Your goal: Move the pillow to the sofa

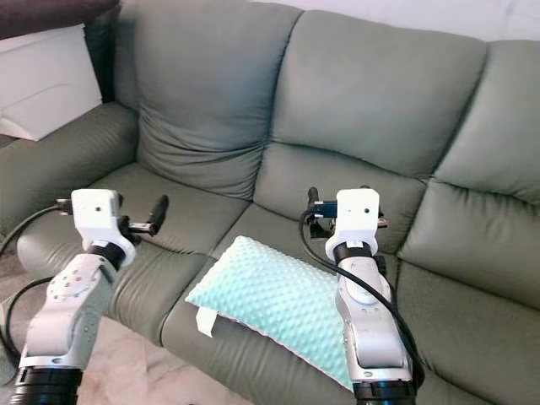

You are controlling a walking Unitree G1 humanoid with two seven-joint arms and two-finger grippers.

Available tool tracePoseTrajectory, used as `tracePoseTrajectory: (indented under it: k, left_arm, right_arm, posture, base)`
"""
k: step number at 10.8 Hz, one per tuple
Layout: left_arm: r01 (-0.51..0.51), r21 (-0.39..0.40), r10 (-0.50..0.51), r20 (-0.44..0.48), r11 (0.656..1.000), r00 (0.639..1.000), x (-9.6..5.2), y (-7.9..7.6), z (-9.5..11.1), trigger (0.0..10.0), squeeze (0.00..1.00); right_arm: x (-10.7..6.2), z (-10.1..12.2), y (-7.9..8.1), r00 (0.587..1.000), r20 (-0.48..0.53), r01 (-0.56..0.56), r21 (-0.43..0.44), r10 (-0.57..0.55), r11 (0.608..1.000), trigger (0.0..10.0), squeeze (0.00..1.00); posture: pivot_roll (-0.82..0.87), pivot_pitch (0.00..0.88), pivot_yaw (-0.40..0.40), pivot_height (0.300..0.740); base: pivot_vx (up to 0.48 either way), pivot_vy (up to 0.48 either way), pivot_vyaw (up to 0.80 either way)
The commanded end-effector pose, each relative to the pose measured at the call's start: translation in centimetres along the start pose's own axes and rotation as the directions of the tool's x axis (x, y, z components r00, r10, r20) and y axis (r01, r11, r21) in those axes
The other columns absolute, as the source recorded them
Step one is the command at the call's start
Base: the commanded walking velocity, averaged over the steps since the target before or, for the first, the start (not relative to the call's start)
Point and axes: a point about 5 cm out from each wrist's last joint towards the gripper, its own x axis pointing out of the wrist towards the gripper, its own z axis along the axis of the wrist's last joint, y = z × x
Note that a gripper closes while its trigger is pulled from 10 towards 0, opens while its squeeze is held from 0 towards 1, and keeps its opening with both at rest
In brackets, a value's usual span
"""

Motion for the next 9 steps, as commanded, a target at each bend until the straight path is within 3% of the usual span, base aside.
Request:
tracePoseTrajectory:
  k: [1, 9]
  left_arm:
    - [0.0, 0.004, 0.0, 0.0, 1.0, 1.0, 0.02, -0.13, 0.22, 10.0, 0.0]
    - [0.006, -0.009, -0.006, -0.01, 1.0, 1.0, -0.01, -0.3, 0.13, 10.0, 0.0]
  right_arm:
    - [0.27, 0.15, -0.15, 1.0, -0.001, 0.007, 0.005, -0.007, 1.0, 10.0, 0.0]
    - [0.2, 0.07, -0.17, 1.0, -0.008, 0.011, 0.008, -0.011, 1.0, 10.0, 0.0]
  posture:
    - [-0.09, 0.049, -0.029, 0.74]
    - [-0.09, 0.06, -0.029, 0.74]
  base:
    - [0.0, 0.0, 0.0]
    - [-0.281, 0.0, 0.0]
